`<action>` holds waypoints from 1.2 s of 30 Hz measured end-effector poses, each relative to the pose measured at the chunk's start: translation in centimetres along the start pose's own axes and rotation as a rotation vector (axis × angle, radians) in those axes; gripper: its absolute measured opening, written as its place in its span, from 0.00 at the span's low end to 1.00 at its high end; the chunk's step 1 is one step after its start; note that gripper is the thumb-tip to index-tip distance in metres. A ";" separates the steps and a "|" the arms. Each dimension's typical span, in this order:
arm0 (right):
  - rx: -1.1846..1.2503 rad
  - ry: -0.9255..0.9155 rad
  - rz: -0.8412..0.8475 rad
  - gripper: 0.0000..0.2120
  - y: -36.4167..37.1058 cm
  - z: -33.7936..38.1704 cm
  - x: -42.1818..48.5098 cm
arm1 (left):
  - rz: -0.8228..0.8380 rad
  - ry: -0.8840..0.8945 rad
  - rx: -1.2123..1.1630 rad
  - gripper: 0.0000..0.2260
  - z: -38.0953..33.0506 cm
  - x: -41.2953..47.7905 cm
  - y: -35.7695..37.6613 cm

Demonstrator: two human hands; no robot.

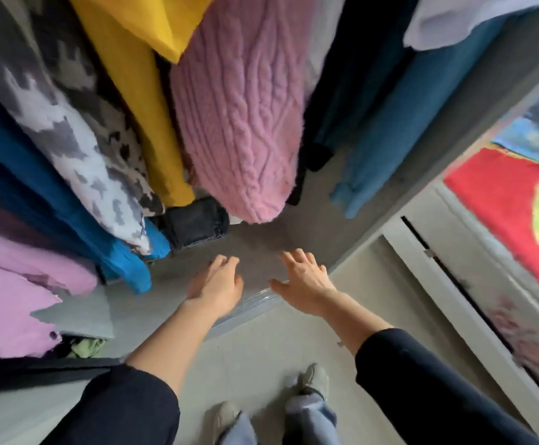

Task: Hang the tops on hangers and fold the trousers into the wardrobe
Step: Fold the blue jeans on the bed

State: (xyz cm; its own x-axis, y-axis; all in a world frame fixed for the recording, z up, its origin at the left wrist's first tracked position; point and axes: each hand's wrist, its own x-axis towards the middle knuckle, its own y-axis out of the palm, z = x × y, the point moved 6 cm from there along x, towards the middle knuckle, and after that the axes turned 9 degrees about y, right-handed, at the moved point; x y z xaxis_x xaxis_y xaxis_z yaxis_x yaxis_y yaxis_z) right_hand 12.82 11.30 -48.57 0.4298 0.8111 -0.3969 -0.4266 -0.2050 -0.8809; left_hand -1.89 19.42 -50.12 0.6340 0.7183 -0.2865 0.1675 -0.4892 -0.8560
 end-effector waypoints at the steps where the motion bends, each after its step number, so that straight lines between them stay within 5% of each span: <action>1: 0.003 0.024 -0.022 0.29 -1.9 -0.9 -1.6 | 0.005 0.026 0.033 0.16 -1.9 -0.6 -1.2; 12: 0.069 0.299 -0.202 0.32 -14.5 -19.1 -14.5 | 0.126 0.375 0.213 0.18 -28.3 -1.9 -1.7; 23: 0.157 0.560 -0.232 0.33 -20.9 -47.0 -23.5 | 0.261 0.609 0.291 0.18 -59.5 -0.3 10.2; 36: 0.234 0.812 -0.300 0.34 -27.4 -73.8 -25.4 | 0.324 0.876 0.388 0.20 -87.1 6.2 21.5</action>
State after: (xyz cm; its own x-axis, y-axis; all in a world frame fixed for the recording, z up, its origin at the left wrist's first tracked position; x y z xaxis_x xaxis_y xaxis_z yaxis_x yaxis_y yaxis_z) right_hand 72.32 -44.10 -33.39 0.9419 0.1571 -0.2970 -0.3192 0.1421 -0.9370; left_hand 71.40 -29.68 -32.86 0.9626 -0.1126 -0.2466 -0.2692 -0.2892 -0.9186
